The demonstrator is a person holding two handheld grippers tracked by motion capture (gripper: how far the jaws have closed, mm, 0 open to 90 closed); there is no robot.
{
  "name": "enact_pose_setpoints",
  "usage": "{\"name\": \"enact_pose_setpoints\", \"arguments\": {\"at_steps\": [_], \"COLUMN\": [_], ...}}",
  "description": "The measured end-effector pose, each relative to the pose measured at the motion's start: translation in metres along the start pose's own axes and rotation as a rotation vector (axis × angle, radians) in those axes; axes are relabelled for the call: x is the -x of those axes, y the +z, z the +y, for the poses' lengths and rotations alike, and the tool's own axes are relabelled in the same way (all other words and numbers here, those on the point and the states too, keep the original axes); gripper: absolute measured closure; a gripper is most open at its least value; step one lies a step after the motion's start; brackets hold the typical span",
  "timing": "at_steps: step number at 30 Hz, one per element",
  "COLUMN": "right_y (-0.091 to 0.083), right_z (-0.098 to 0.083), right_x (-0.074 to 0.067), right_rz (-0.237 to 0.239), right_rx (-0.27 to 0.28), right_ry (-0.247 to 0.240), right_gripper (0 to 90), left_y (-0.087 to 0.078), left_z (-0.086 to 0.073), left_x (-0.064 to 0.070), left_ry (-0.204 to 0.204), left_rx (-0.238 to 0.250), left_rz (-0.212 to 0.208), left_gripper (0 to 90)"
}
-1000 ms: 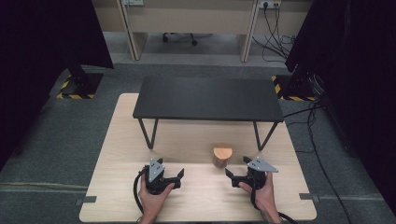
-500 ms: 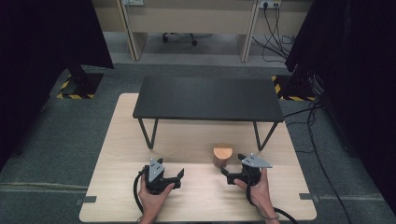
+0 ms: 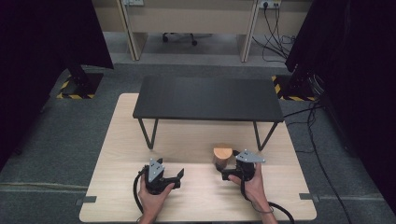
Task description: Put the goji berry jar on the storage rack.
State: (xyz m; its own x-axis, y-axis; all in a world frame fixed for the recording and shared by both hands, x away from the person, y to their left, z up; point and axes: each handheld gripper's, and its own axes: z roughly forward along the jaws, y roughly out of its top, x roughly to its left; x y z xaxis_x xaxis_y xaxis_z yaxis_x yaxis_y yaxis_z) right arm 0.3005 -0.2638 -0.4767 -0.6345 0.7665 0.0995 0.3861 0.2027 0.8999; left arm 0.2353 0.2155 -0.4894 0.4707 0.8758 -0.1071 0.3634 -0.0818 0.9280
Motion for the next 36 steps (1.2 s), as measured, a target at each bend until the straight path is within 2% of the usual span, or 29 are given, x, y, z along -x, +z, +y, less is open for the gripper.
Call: {"name": "enact_pose_setpoints", "arguments": {"at_steps": [5, 12, 18, 23, 27, 36], "right_y": [0.011, 0.018, 0.019, 0.022, 0.023, 0.023], "right_z": [0.007, 0.012, 0.013, 0.016, 0.016, 0.017], "right_x": [-0.001, -0.003, -0.007, -0.014, -0.017, -0.017], "right_rz": [0.001, -0.007, -0.028, -0.054, -0.067, -0.064], "right_rx": [-0.015, -0.025, -0.029, -0.048, -0.048, -0.049], "right_ry": [-0.012, -0.012, -0.018, -0.044, -0.052, -0.062], "right_gripper": [2.7, 5.9, 13.6, 25.2, 25.8, 26.1], "left_y": [0.000, 0.000, 0.000, -0.001, -0.001, -0.001], "left_z": [0.000, 0.000, 0.000, -0.001, -0.001, -0.001], "left_x": [0.000, 0.000, -0.001, -0.001, -0.001, -0.001], "left_ry": [0.000, 0.000, -0.002, -0.002, -0.002, -0.002], "left_rx": [0.001, 0.001, 0.003, 0.003, 0.003, 0.003], "left_rz": [0.000, 0.000, 0.001, 0.002, 0.002, 0.002], "left_gripper": [1.6, 1.6, 1.6, 1.6, 1.6, 1.6]}}
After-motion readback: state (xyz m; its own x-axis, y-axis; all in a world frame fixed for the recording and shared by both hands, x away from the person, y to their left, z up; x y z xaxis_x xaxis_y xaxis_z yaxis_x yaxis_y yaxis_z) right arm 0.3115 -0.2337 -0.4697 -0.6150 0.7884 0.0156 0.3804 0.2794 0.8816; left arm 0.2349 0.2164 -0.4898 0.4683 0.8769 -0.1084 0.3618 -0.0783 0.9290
